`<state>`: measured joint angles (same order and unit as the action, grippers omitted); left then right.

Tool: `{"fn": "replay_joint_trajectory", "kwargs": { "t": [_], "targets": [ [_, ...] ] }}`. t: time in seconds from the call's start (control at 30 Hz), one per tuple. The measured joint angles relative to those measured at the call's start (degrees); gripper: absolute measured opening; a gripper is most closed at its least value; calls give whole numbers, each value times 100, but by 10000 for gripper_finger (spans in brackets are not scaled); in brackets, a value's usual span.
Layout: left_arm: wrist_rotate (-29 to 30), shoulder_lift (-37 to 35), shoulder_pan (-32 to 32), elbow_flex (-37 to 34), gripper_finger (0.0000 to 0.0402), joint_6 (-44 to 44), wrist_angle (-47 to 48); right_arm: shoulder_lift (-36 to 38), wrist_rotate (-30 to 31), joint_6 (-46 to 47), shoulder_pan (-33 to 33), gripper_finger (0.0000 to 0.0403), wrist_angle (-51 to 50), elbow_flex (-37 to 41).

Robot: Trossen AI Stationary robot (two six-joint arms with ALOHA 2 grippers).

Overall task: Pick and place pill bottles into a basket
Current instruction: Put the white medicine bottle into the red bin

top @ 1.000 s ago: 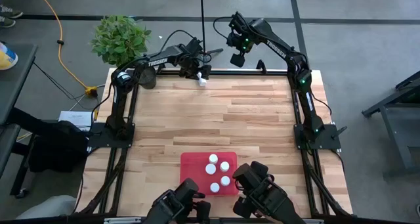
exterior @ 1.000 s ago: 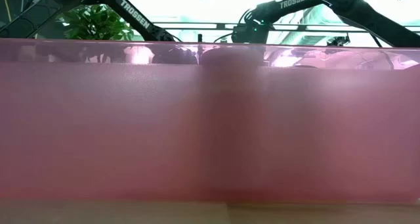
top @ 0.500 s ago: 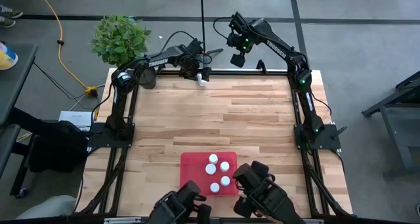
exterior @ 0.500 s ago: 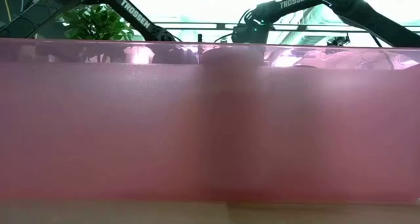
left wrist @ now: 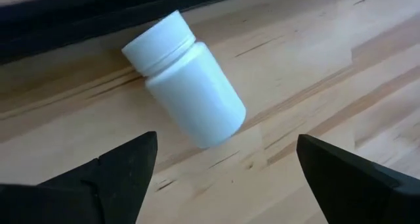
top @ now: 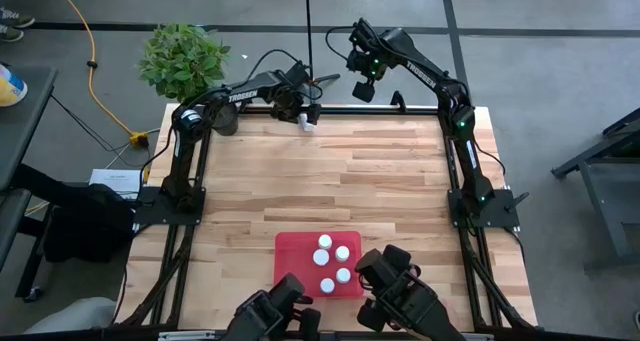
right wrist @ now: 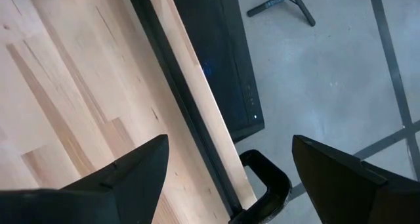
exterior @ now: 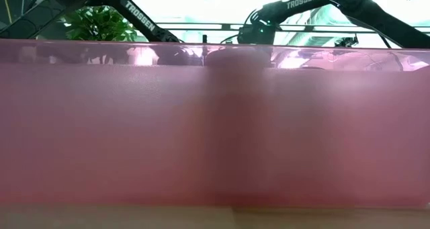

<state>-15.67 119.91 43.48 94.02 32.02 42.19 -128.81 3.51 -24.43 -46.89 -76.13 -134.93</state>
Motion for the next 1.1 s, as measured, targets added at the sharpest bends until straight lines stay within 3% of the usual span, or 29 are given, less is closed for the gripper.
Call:
{"fn": "replay_joint_trajectory", "kwargs": {
  "t": [0.67, 1.1],
  "targets": [
    [314, 129, 0, 2, 397, 950, -480, 0, -33, -26, -1, 313, -11, 0],
    [100, 251, 0, 0, 377, 1183, -338, 0, -66, -22, 0, 313, -14, 0]
  ]
}}
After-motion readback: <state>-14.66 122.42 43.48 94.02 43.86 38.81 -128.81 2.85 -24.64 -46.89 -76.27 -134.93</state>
